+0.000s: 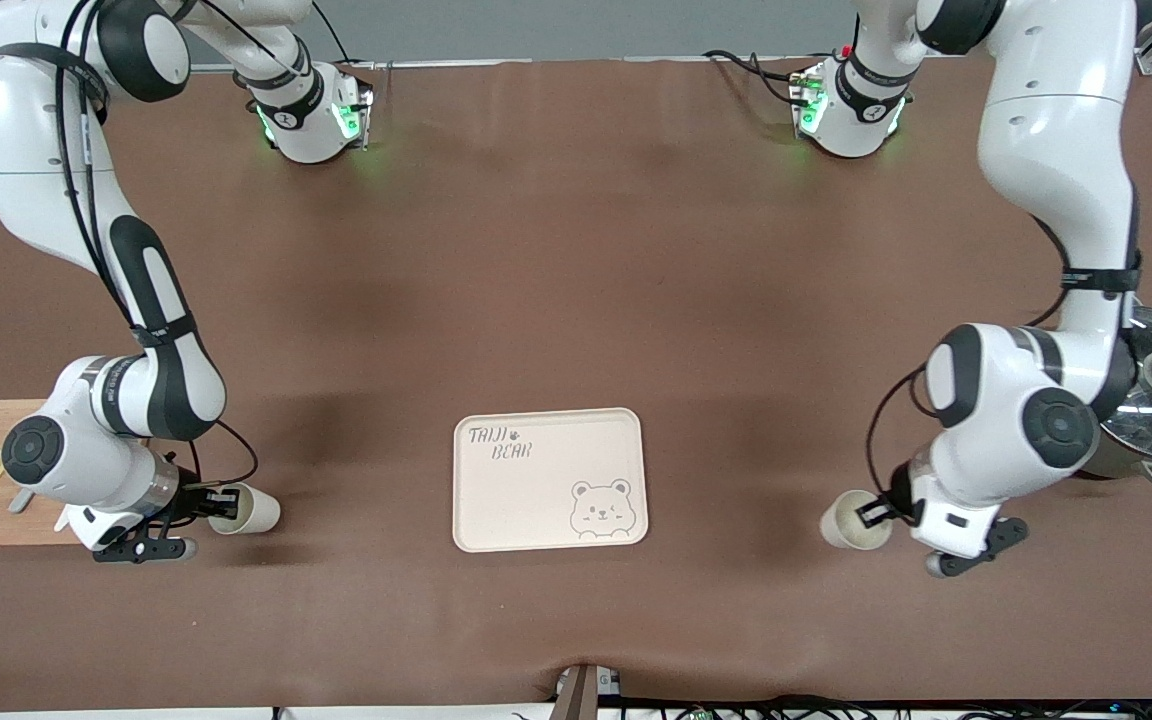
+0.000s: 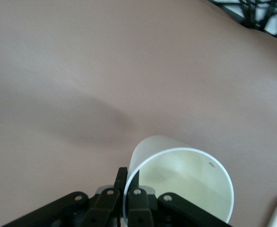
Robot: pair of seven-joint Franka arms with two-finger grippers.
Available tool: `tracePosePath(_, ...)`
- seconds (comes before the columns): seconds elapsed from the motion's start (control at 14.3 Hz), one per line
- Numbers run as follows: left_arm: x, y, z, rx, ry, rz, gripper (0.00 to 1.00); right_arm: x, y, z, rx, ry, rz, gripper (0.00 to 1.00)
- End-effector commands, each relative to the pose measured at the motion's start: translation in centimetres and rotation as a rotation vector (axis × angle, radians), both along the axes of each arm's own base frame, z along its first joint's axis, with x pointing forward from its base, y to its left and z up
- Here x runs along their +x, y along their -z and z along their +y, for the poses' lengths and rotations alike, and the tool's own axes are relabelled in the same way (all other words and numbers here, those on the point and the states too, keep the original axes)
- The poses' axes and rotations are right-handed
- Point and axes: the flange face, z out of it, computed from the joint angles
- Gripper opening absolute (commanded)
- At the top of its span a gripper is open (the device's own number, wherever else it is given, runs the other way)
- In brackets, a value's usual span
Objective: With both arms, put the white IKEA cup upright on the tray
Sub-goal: 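Carry the cup onto the tray with the left gripper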
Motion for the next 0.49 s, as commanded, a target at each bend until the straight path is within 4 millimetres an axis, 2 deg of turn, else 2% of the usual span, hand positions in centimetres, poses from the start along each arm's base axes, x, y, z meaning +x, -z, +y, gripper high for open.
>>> tracePosePath(0.0,-0.7,-2.1,-4.6,-0.010,-0.075,-0.010,0.00,0.5,0.0,0.1,0.001,0.010,-0.007,0.02)
tracePosePath(0.42,-3.3,-2.7,-14.2,-0.061,-0.215,0.002,0.00,0.5,-0.1,0.1,-0.002,0.004,-0.007,0.00)
